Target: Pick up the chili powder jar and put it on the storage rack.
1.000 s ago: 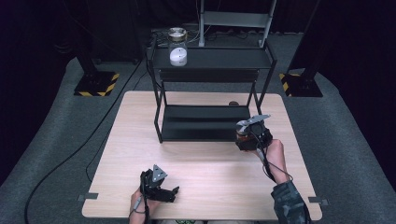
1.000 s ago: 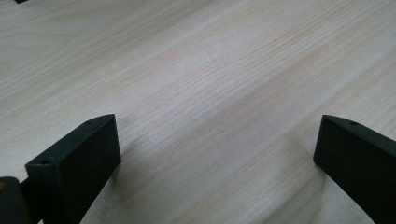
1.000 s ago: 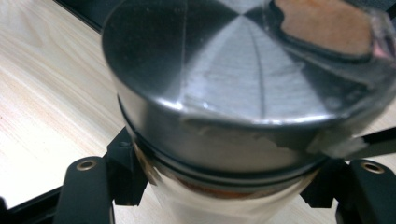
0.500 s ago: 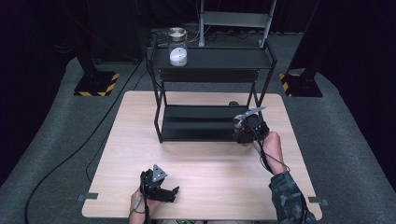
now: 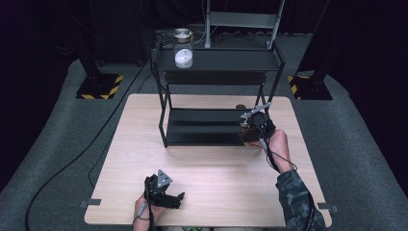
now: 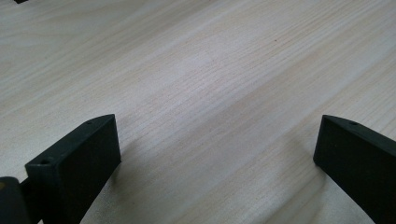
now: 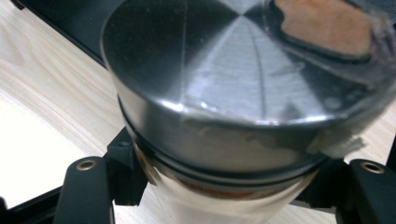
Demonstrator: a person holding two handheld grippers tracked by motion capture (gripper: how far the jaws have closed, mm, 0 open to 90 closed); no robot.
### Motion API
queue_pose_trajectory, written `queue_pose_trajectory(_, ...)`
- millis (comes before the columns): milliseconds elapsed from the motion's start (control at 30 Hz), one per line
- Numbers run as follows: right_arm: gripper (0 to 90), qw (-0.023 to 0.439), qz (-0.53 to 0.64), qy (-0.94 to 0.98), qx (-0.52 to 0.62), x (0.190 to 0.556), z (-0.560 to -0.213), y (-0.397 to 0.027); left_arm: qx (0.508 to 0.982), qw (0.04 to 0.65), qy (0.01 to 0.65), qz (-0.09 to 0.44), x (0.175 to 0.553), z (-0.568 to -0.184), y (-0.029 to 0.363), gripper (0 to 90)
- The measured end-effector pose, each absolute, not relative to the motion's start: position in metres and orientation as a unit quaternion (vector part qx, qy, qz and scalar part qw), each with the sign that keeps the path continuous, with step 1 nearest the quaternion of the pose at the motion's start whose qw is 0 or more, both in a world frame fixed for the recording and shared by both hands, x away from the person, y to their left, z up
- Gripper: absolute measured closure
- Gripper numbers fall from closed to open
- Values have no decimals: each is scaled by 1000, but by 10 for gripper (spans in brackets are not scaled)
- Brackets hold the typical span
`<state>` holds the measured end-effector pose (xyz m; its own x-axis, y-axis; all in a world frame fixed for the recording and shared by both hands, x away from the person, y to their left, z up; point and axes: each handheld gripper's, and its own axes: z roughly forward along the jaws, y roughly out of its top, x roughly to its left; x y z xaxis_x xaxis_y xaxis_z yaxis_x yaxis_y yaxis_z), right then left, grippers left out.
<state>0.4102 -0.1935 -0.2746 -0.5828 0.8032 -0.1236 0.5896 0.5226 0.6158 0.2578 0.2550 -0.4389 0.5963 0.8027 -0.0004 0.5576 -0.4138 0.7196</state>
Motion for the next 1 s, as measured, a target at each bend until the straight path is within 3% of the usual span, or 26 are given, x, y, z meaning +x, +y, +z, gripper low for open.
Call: queue_pose_trajectory(1000,313,204,253,853,408,435,-254,-182,822,349,413,176,258,-439,255,0)
